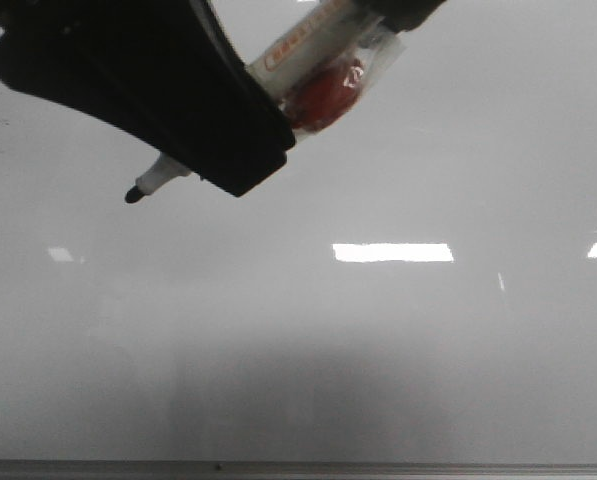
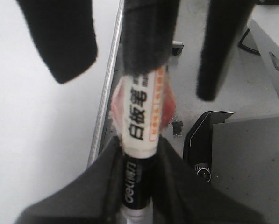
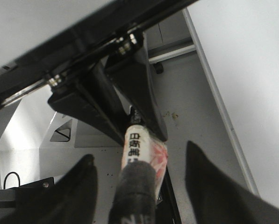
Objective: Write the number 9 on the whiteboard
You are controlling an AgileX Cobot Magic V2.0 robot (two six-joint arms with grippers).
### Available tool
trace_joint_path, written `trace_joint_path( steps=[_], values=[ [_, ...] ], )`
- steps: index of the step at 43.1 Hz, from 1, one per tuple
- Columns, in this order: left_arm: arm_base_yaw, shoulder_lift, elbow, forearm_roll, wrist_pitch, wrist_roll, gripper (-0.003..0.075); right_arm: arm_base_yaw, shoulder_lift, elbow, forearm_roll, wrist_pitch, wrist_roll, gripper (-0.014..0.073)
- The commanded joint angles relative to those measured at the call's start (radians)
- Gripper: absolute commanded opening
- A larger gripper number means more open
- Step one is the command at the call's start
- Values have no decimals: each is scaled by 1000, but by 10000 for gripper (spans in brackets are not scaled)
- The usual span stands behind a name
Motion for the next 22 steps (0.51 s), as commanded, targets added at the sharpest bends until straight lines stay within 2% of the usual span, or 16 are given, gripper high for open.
trace_joint_path(
  steps=[1, 4, 12, 14, 17, 22],
  values=[
    [-8, -30, -37, -38, -69, 2, -19, 2, -13, -34, 66, -5, -17, 342],
    [-8, -30, -37, -48, -83, 2, -19, 2, -12, -34, 68, -5, -17, 260],
    [-8, -45, -37, -65, -104, 2, -14, 2, 0, -34, 69, 0, -17, -57],
    [-8, -47, -37, -67, -102, 2, 7, 1, 0, -34, 71, 0, -17, -65],
    [-8, -47, -37, -69, -96, 2, 99, 1, 0, -34, 71, -1, -17, -67],
    [-8, -47, -37, -69, -100, -14, 384, -2, -5, -32, 64, 0, -17, -67]
  ],
)
